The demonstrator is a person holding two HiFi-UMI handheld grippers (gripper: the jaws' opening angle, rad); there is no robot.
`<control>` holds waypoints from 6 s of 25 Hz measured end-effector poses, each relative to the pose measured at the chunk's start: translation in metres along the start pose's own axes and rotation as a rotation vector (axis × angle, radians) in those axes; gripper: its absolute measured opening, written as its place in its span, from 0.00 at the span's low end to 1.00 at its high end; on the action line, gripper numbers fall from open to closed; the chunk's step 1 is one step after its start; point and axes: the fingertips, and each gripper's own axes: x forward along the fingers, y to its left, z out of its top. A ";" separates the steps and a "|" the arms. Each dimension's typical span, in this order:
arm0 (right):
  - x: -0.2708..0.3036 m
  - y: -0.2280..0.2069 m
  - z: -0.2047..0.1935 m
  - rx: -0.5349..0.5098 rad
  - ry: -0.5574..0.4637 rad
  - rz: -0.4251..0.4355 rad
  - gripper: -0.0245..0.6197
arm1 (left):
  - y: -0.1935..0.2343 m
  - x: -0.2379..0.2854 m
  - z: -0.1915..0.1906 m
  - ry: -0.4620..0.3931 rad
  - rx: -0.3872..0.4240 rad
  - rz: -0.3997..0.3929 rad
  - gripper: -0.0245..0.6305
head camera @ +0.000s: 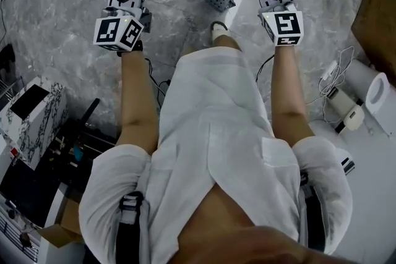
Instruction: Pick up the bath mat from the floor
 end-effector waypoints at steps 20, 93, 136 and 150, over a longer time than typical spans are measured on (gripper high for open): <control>0.154 0.052 -0.358 0.067 0.165 0.115 0.29 | 0.015 0.134 -0.343 0.044 0.020 -0.200 0.06; 0.129 0.094 -0.169 0.624 0.489 0.308 0.09 | 0.001 0.102 -0.138 0.215 -0.004 -0.134 0.06; -0.448 0.038 0.309 0.553 -0.355 -0.330 0.09 | -0.175 -0.250 0.333 -0.086 0.203 -0.065 0.06; -0.597 -0.043 0.293 0.348 -0.367 -0.498 0.09 | -0.342 -0.187 0.331 -0.071 0.232 -0.212 0.06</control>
